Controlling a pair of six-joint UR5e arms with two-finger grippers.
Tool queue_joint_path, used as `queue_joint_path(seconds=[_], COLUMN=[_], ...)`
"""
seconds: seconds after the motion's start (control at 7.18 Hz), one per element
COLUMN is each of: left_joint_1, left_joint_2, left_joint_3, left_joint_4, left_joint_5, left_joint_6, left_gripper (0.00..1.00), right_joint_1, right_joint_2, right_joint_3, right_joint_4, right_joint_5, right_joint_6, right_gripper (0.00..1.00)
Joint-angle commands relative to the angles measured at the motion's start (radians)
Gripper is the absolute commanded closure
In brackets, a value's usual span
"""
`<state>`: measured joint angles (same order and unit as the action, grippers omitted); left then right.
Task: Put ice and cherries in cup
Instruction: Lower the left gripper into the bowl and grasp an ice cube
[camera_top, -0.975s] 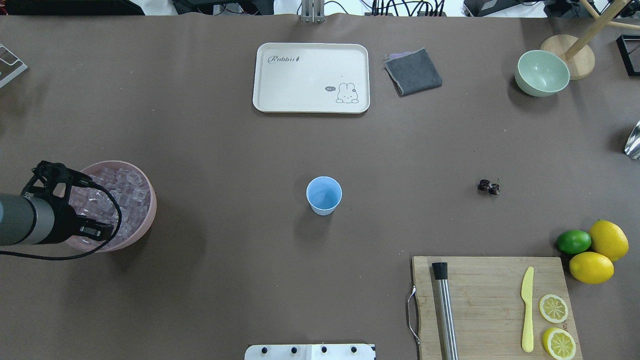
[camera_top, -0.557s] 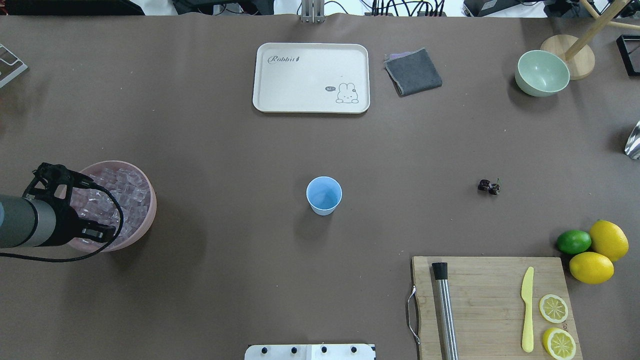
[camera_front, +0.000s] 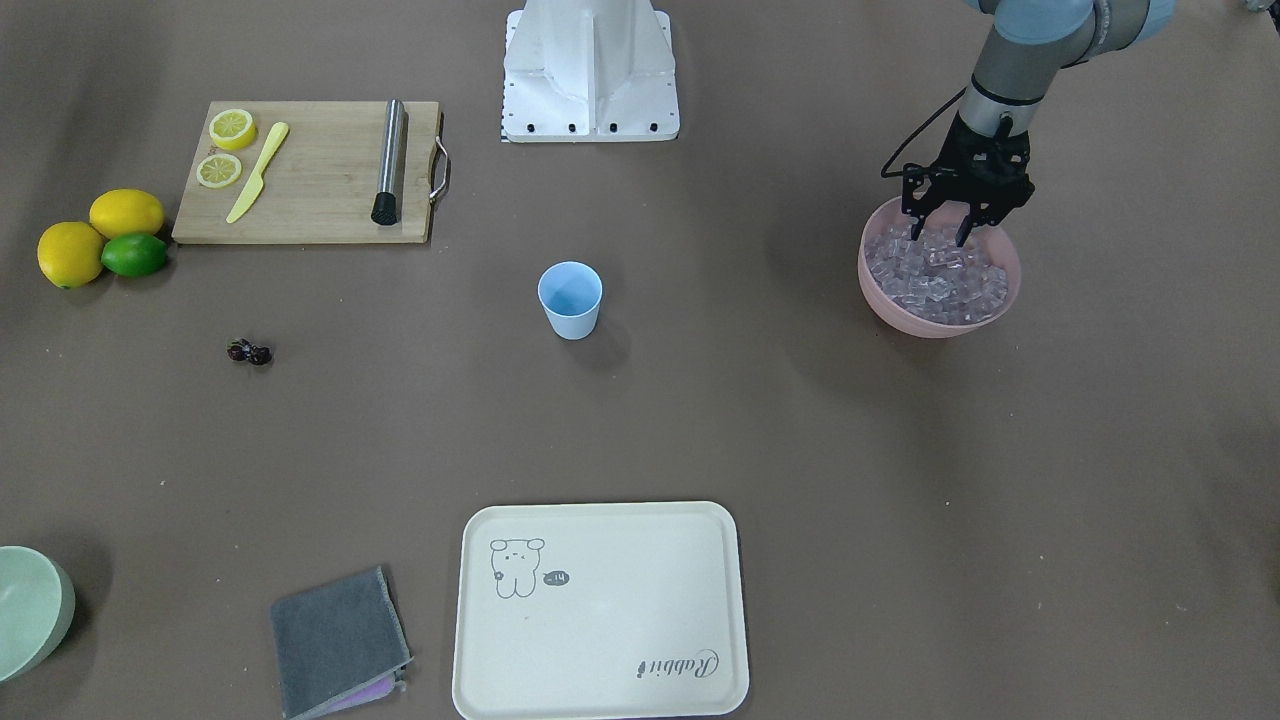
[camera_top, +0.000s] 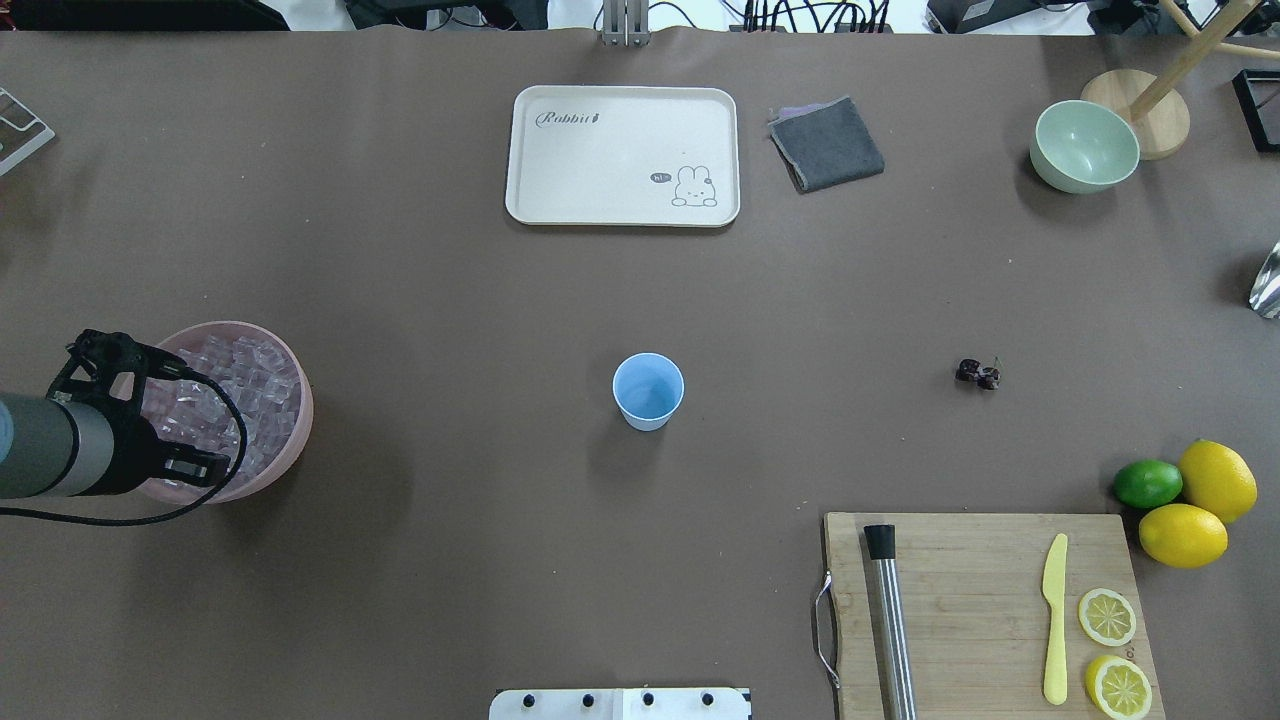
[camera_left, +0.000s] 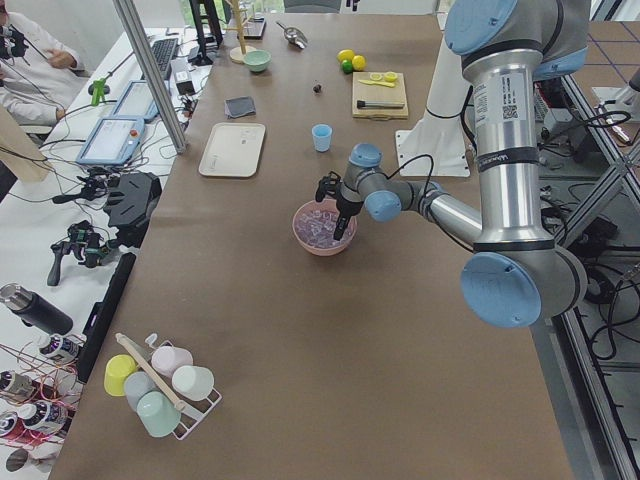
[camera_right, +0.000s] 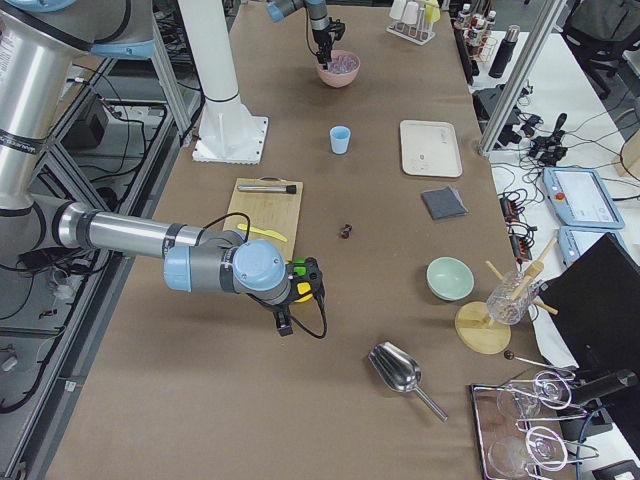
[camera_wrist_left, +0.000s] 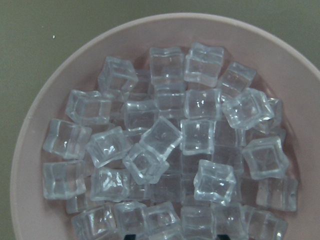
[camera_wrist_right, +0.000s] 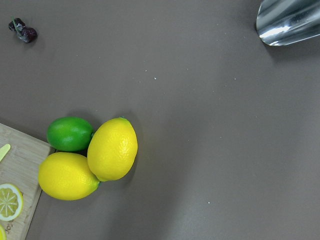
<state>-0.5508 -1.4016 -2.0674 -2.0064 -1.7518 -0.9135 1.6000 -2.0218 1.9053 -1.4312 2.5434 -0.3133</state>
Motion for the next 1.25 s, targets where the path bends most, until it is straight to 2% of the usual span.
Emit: queue_joint_path(seconds=[0.0, 0.28, 0.56, 0.7, 0.84, 0.98, 1.11], left_joint_1=[0.002, 0.003, 0.003, 0.003, 0.003, 0.003, 0.003], left_joint_2=[0.000, 0.000, -0.002, -0.002, -0.004, -0.004, -0.004], left_joint_3=[0.000, 0.001, 0.007, 0.010, 0.013, 0.015, 0.012], left_joint_4=[0.000, 0.000, 0.000, 0.000, 0.000, 0.000, 0.000], left_joint_5=[0.000, 0.000, 0.002, 0.002, 0.002, 0.000, 0.000], left_joint_6=[-0.002, -0.002, -0.002, -0.002, -0.002, -0.002, -0.002], left_gripper=[0.40, 0.48, 0.49, 0.53, 0.68, 0.95, 1.00], right_joint_1=[0.000, 0.000, 0.000, 0.000, 0.000, 0.000, 0.000], right_joint_2=[0.000, 0.000, -0.002, -0.002, -0.002, 0.000, 0.000], right_joint_3=[0.000, 0.000, -0.009, -0.012, -0.012, -0.012, -0.012], right_joint_4=[0.000, 0.000, 0.000, 0.000, 0.000, 0.000, 0.000], right_joint_5=[0.000, 0.000, 0.000, 0.000, 0.000, 0.000, 0.000], right_joint_6=[0.000, -0.001, -0.009, -0.010, -0.010, -0.010, -0.010], right_gripper=[0.01, 0.01, 0.01, 0.01, 0.01, 0.01, 0.01])
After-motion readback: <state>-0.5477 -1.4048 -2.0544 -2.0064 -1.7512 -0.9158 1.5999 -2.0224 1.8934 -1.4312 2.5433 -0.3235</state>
